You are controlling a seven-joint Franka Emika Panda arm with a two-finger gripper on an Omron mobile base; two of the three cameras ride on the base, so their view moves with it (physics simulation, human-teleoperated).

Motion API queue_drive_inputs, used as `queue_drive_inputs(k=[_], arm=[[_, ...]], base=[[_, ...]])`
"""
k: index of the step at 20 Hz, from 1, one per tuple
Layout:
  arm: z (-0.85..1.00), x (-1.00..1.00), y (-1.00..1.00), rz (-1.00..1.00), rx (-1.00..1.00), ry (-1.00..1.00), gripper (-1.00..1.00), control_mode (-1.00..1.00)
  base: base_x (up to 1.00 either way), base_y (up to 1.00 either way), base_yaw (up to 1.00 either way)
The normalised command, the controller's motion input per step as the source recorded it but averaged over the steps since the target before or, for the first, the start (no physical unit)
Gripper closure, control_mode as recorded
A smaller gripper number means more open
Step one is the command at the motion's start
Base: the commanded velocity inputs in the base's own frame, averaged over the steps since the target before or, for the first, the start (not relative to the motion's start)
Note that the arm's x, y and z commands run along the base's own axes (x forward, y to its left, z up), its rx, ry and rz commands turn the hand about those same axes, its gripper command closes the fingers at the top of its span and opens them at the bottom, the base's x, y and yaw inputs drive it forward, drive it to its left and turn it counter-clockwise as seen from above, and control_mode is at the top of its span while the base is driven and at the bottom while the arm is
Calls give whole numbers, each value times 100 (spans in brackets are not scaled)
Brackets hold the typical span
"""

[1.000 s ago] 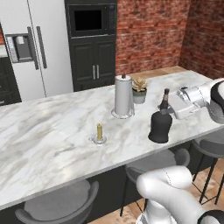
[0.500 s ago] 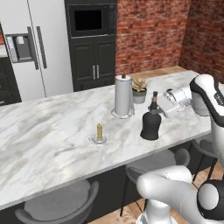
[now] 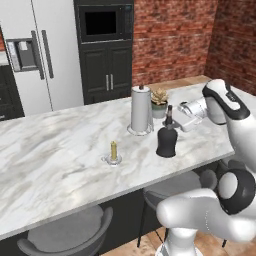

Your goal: Get the candle and the liquor from the cabinet and move them to the dining counter.

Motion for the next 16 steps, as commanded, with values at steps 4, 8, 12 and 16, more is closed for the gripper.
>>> queue_drive_inputs(k=[4, 8, 12, 16], arm=[[-25, 32, 0, 10, 0, 1, 100, -100], [-22, 39, 0, 8, 0, 0, 100, -100], [-26, 41, 3, 6, 0, 0, 100, -100], [-33, 20, 4, 6, 0, 0, 100, -100]], base=[[0, 0, 0], [0, 0, 0], [0, 0, 0], [0, 0, 0]])
